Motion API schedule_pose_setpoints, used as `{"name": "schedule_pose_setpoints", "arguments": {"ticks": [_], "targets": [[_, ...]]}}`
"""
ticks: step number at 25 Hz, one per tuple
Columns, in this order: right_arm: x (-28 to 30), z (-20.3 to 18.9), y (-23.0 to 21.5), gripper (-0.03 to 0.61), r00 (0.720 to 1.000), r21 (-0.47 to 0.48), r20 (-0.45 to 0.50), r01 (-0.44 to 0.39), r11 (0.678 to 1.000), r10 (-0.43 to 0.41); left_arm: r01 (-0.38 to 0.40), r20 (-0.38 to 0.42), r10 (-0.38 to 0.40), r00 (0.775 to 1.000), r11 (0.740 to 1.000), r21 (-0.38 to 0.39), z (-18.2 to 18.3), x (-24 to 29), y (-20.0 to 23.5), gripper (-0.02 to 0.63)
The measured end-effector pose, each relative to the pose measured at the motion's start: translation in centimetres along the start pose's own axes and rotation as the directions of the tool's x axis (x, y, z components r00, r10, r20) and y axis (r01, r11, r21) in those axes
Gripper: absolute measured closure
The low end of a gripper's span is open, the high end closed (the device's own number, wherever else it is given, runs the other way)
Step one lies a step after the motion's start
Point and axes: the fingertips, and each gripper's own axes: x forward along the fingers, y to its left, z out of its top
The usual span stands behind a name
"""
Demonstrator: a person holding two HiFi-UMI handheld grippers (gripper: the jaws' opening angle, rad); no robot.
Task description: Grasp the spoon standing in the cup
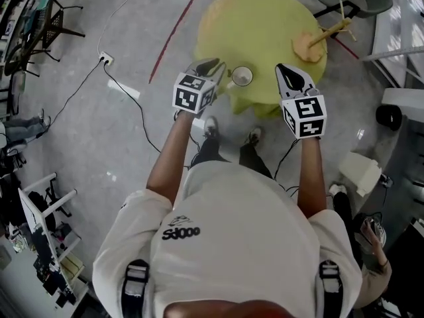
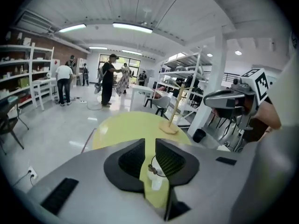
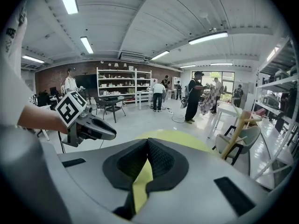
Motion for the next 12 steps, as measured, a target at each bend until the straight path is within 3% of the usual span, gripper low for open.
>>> {"name": "schedule_pose_setpoints", "arguments": {"ticks": [8, 12], "targets": [[0.8, -3.2, -1.1, 0.555, 0.998, 0.037, -0.049, -0.024, 0.999, 0.026, -0.025, -0.102, 0.008, 0.995, 0.985, -0.168, -5.4, 3.7, 0.0, 0.511], [1.1, -4.1, -1.6, 0.555, 0.998, 0.041, -0.061, -0.029, 0.999, 0.031, -0.051, -0.132, 0.022, 0.991, 0.973, -0.226, -7.2, 5.0, 0.6, 0.465]]}}
